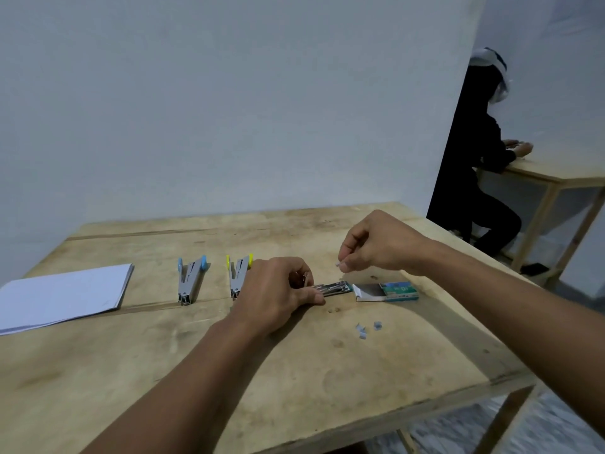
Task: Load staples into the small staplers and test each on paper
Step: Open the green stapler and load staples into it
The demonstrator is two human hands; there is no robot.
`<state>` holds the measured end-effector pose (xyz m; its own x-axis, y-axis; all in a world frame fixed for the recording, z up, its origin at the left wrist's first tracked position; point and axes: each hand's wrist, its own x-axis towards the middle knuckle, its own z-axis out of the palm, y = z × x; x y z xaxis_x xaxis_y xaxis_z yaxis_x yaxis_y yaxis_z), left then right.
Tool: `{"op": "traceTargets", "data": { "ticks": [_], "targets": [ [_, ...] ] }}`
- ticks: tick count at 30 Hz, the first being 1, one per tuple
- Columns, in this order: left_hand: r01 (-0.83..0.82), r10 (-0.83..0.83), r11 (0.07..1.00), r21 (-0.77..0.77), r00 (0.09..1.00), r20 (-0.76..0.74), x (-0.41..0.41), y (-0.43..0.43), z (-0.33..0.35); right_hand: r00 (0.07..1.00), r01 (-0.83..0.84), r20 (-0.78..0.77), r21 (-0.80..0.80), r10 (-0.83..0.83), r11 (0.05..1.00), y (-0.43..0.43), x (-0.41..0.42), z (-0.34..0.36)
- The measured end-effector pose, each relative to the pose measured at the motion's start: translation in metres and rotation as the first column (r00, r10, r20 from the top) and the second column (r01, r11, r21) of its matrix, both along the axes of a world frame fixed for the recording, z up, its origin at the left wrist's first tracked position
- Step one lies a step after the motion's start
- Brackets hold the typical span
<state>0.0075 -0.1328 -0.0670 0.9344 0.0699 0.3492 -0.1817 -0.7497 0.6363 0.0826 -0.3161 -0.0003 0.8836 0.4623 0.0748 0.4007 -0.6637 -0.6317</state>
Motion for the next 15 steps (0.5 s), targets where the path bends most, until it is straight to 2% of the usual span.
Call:
{"op": "traceTargets", "data": {
  "ticks": [4, 9, 15],
  "targets": [
    [0.042, -0.041, 0.994, 0.104, 0.999, -0.011, -0.002, 0.005, 0.002, 1.0, -0.019, -0.022, 0.006, 0.019, 1.0, 0.0, -0.003, 0.0],
    [0.107, -0.108, 0.981, 0.161, 0.994, -0.001, -0.009, 0.013, 0.004, 0.993, -0.107, 0.032, -0.15, 0.113, 0.983, 0.004, -0.011, -0.008],
    [0.096, -0.099, 0.988, 0.121, 0.995, 0.013, -0.012, 0.017, 0.008, 0.978, -0.127, 0.137, -0.194, 0.155, 0.973, 0.015, -0.015, -0.01]
  ]
}}
